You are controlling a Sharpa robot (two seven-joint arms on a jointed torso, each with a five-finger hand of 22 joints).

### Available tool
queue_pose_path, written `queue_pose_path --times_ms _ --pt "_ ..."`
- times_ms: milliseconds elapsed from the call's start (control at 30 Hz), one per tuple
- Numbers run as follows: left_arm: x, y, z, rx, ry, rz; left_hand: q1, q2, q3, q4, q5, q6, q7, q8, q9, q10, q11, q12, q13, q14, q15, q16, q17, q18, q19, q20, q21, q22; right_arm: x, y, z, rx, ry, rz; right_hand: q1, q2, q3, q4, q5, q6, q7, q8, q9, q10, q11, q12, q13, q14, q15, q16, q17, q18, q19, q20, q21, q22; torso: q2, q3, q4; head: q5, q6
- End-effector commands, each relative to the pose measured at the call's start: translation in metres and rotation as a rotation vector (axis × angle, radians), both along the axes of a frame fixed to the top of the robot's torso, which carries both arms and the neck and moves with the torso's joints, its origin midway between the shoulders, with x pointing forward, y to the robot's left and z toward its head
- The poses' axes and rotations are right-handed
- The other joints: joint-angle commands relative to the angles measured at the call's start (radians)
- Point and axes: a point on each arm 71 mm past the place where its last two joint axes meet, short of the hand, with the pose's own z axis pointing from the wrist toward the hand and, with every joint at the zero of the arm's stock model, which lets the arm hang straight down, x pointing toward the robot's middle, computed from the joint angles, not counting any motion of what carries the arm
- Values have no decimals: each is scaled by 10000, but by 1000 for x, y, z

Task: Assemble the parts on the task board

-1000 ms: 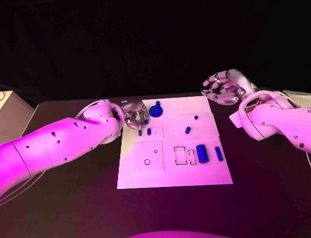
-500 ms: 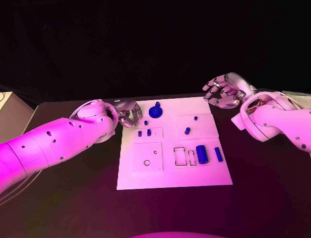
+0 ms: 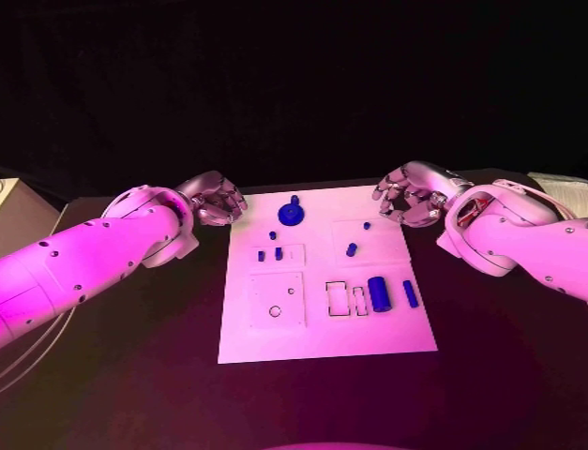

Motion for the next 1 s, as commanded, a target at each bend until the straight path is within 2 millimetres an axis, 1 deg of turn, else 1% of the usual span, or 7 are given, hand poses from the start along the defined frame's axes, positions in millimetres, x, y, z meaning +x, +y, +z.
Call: queue_pose_path --times_ms 33,100,133,267,433,867,1000 --pt "-8 3 2 -4811 969 -80 -94 123 -223 84 -32 -29 69 -5 -51 -155 110 80 47 -1098 54 -1319 -1959 429 -1214 60 -1445 -1645 -1 4 -5 -1877 -543 -5 -85 -62 14 -22 -96 95 -25 -102 -13 33 21 -142 -83 536 -49 13 269 -169 118 -29 37 167 -2 -7 17 -225 60" --pt "-15 7 1 -6305 1495 -230 -117 134 -303 108 -29 -59 78 -19 -67 -195 109 103 60 -1404 70 -1691 -2476 527 -1562 71 -1901 -2135 -1 5 -7 -2258 -603 -70 -142 -83 2 -16 -109 97 -24 -142 -24 -28 38 -239 -149 534 -34 9 256 -167 108 -25 14 160 -5 -17 19 -362 86" --pt "-17 8 1 -6847 1670 -298 -224 100 -451 187 -28 -111 91 -42 -86 -253 132 111 66 -1728 101 -2018 -2807 653 -2083 101 -2558 -2826 -1 6 -8 -2408 -597 -89 -226 -103 -47 -8 -142 86 -27 -189 -37 -121 62 -351 -223 532 -13 4 241 -168 100 -14 4 161 -3 -25 27 -436 109" --pt "-31 12 1 -8961 2262 -603 -390 55 -896 404 -32 -131 86 -30 -120 -351 155 154 78 -2278 163 -2543 -3147 651 -2333 174 -3255 -3272 0 10 -13 -3097 -478 -118 -349 -113 -195 -58 -184 64 -34 -312 -71 -328 103 -611 -419 523 24 -14 191 -148 59 17 -110 109 -14 -39 27 -619 142" --pt "-44 17 2 -10284 2445 -794 -328 47 -1212 562 -32 -151 80 -25 -173 -387 195 152 46 -2823 224 -3227 -3585 641 -2536 249 -4070 -3811 0 16 -18 -3641 -486 -176 -394 -113 -303 -97 -177 98 -35 -366 -84 -468 134 -759 -543 519 53 -17 167 -129 27 36 -213 57 -31 -30 24 -751 172" --pt "-57 18 5 -10922 2382 -929 -267 74 -1251 568 -29 -118 96 -8 -181 -388 207 150 36 -2859 234 -3326 -3665 644 -2517 251 -4193 -3901 3 35 -30 -4171 -326 -101 -389 11 -262 -64 2 319 -45 -387 -98 -543 160 -895 -724 489 80 -90 47 -89 -34 70 -436 -64 -25 -47 47 -823 229" --pt "-58 16 5 -10953 2394 -984 -249 83 -1254 564 -28 -106 101 -2 -181 -387 209 150 34 -2861 235 -3339 -3677 644 -2510 251 -4209 -3914 4 42 -33 -4191 -285 -20 -384 65 -157 -24 57 442 -87 -387 -121 -487 119 -909 -788 483 54 -103 19 -85 -29 63 -434 -56 -18 -39 14 -856 246"
